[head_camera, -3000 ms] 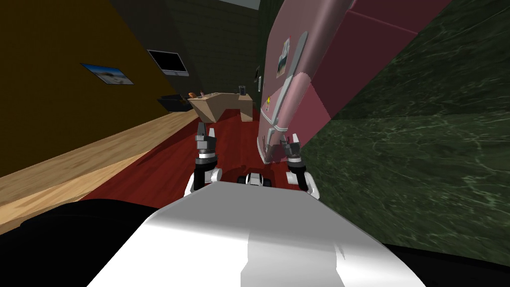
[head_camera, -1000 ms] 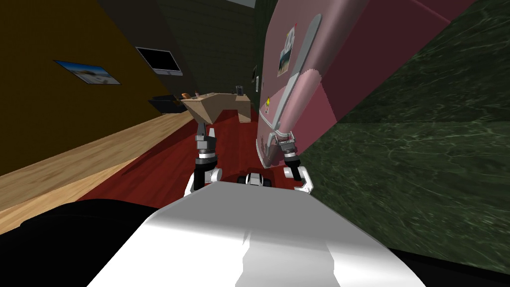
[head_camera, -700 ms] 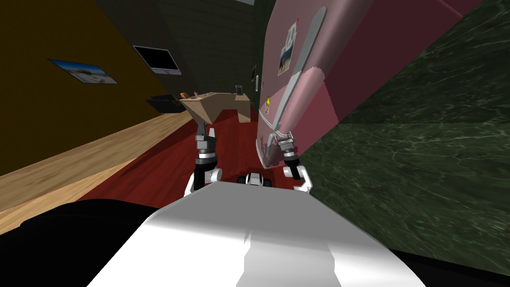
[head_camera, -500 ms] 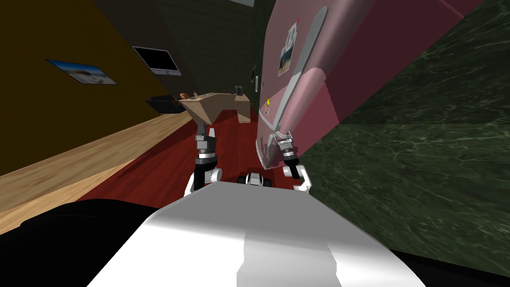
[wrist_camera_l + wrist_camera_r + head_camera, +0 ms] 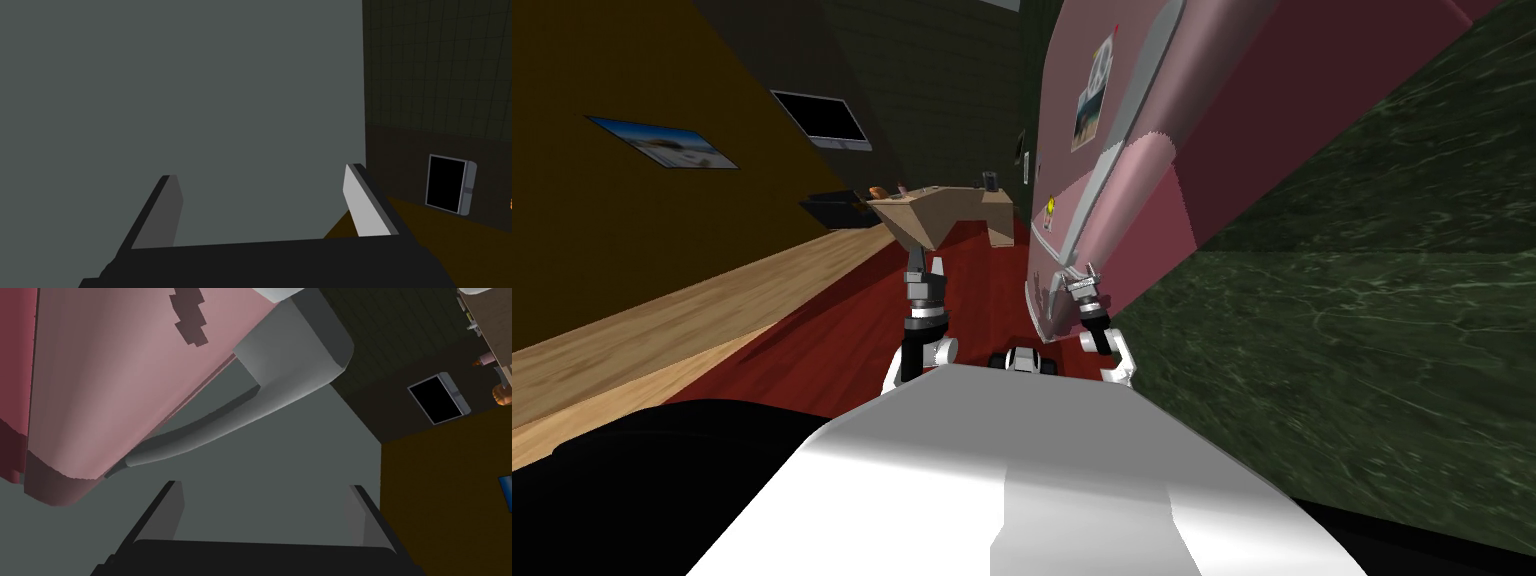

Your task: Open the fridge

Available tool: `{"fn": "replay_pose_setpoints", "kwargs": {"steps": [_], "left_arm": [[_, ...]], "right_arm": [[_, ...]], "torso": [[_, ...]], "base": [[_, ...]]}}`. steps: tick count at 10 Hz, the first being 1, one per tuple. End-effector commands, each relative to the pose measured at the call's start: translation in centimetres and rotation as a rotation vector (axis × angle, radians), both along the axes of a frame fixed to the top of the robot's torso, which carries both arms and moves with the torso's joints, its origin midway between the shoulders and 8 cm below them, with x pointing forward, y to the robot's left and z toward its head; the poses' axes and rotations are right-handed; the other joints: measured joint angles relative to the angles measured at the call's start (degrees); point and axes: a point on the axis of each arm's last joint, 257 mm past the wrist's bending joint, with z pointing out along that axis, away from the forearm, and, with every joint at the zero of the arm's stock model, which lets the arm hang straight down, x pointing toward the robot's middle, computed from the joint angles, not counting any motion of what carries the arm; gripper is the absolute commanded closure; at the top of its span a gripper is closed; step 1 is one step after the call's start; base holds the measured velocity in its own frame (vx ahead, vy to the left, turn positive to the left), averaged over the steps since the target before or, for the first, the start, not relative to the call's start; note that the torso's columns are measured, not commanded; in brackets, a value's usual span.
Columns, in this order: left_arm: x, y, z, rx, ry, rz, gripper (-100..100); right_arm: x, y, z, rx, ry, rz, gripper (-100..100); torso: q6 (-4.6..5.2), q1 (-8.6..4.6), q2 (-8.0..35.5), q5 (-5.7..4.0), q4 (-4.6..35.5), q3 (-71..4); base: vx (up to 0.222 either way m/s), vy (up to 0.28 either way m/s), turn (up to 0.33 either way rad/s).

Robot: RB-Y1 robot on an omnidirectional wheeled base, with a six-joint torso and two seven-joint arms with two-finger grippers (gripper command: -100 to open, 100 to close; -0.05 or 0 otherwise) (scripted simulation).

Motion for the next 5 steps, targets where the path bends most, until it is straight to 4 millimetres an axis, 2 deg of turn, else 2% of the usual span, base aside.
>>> {"fn": "replay_pose_setpoints", "kwargs": {"steps": [1, 5], "left_arm": [[0.0, 0.0, 0.0, 0.000, 0.000, 0.000, 0], [0.0, 0.0, 0.0, 0.000, 0.000, 0.000, 0]], "right_arm": [[0.9, 0.0, -0.7, -0.095, -0.007, -0.047, -100], [2.0, -0.1, -1.4, -0.229, -0.025, -0.110, -100]], "torso": [[0.00, 0.00, 0.03, 0.00, 0.00, 0.01], [0.00, -0.02, 0.09, 0.00, 0.02, 0.05]], "base": [[0.066, 0.014, -0.027], [0.059, 0.011, -0.015]]}}
